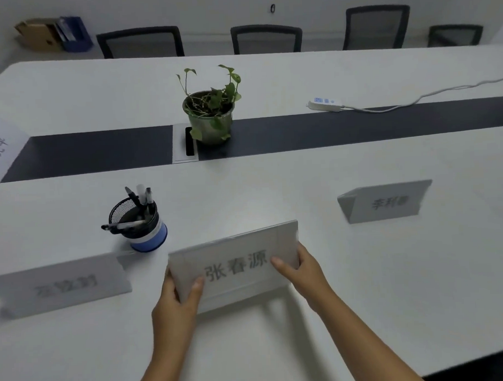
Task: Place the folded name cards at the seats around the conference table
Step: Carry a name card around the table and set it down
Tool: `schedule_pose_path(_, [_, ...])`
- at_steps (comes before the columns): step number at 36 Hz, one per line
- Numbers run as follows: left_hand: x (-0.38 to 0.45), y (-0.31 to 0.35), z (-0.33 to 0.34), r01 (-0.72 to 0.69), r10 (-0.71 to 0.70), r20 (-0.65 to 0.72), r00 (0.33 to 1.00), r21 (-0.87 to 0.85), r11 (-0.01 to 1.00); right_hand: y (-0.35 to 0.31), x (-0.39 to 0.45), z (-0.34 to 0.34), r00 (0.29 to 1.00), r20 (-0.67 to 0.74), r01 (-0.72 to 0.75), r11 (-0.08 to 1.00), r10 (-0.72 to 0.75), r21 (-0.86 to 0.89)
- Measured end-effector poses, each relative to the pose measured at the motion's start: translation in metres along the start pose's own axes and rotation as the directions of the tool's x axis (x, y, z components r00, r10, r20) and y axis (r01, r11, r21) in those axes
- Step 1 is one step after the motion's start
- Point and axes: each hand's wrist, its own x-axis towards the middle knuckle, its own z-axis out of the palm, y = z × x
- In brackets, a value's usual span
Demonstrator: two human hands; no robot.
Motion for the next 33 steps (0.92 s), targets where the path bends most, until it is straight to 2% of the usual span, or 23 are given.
schedule_pose_path(5, [-0.001,0.001,-0.003,-0.049,0.05,0.015,0.999,-0.013,0.999,0.006,-0.014,-0.001,0.996,-0.091,-0.016,1.0,0.017,0.008])
schedule_pose_path(10, [-0.007,0.012,0.003,-0.167,0.163,0.109,0.981,0.03,0.985,0.011,-0.044,-0.018,0.97,-0.243,-0.001,0.999,0.009,0.034])
schedule_pose_path(13, [-0.016,0.032,0.015,-0.248,0.244,0.183,0.952,0.001,0.969,0.0,-0.067,-0.043,0.936,-0.35,0.041,0.998,-0.02,0.051])
schedule_pose_path(17, [-0.037,0.074,0.045,-0.317,0.339,0.274,0.9,-0.122,0.94,-0.025,-0.107,-0.093,0.854,-0.512,0.151,0.986,-0.094,0.072])
schedule_pose_path(20, [-0.062,0.107,0.079,-0.34,0.414,0.353,0.839,-0.255,0.905,-0.037,-0.146,-0.132,0.754,-0.64,0.222,0.974,-0.146,0.04])
schedule_pose_path(25, [-0.129,0.15,0.144,-0.374,0.531,0.52,0.669,-0.382,0.845,-0.029,-0.226,-0.191,0.49,-0.857,0.285,0.958,-0.158,-0.014])
schedule_pose_path(27, [-0.145,0.16,0.153,-0.383,0.561,0.549,0.62,-0.413,0.826,-0.025,-0.242,-0.204,0.427,-0.892,0.291,0.957,-0.15,-0.022])
schedule_pose_path(28, [-0.18,0.166,0.177,-0.395,0.584,0.598,0.549,-0.43,0.812,-0.014,-0.278,-0.221,0.32,-0.937,0.299,0.953,-0.138,-0.038])
schedule_pose_path(29, [-0.203,0.169,0.194,-0.392,0.596,0.627,0.501,-0.45,0.803,-0.006,-0.303,-0.233,0.252,-0.957,0.303,0.951,-0.142,-0.061])
schedule_pose_path(30, [-0.206,0.171,0.198,-0.381,0.607,0.621,0.496,-0.473,0.795,-0.006,-0.308,-0.237,0.254,-0.955,0.299,0.952,-0.15,-0.07])
schedule_pose_path(31, [-0.216,0.175,0.204,-0.384,0.629,0.631,0.453,-0.498,0.777,-0.001,-0.318,-0.245,0.225,-0.964,0.297,0.952,-0.14,-0.069])
schedule_pose_path(33, [-0.272,0.175,0.238,-0.43,0.658,0.677,0.329,-0.513,0.743,0.023,-0.369,-0.267,0.102,-0.989,0.288,0.955,-0.104,-0.071])
